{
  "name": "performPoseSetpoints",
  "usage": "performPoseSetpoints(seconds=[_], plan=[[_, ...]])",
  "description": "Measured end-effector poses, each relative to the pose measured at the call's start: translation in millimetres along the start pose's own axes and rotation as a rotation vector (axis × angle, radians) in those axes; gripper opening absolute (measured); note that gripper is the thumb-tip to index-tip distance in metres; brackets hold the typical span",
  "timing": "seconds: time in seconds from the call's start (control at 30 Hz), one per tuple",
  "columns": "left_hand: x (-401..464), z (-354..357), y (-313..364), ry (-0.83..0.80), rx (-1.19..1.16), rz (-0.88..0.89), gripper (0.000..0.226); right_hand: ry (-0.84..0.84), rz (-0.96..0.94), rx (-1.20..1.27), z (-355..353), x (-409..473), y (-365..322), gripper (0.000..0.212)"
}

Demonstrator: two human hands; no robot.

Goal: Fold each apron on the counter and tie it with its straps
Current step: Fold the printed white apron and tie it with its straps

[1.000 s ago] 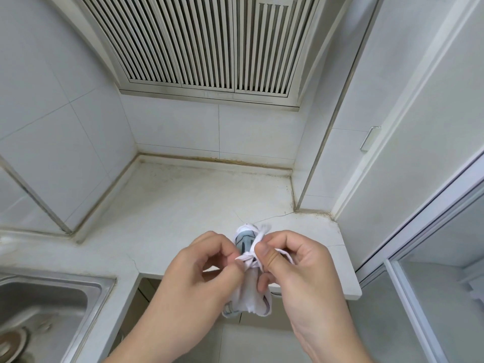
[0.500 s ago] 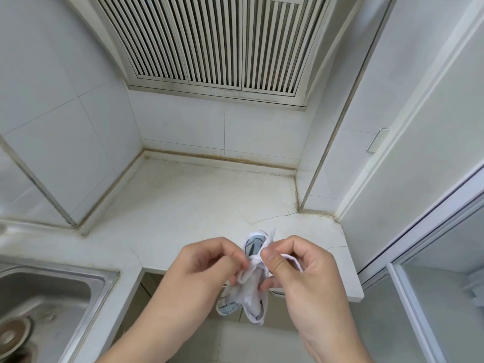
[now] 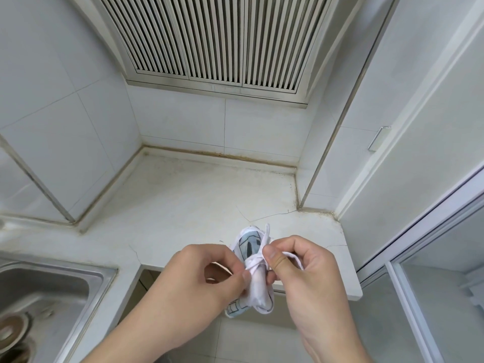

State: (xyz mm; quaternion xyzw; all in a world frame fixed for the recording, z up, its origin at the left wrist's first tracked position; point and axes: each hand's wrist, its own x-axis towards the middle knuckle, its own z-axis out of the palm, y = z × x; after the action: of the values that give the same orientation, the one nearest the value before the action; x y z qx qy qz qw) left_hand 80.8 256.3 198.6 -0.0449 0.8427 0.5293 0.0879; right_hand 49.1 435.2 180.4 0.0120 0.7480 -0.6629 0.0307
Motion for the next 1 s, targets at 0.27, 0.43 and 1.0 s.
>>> performPoseSetpoints(seconds=[0.27,0.43,1.0], plan=[[15.8,-4.5,-13.8,-0.195,-0.530,-0.024,0.016,-0.054,0.001,0.078,0.6,-0.1,0.0,0.020],[21.9,-4.8,-16.0,-0.304,-0.881,-0.016,0.018,-0.052,-0.066,0.065,-1.2,5.4,-2.8,0.024],[24.6,-4.9,3.7,0.079,-1.291,-0.151,0.037,0.084,-0.040,0.103,-6.1,16.5,-10.2,0.027]])
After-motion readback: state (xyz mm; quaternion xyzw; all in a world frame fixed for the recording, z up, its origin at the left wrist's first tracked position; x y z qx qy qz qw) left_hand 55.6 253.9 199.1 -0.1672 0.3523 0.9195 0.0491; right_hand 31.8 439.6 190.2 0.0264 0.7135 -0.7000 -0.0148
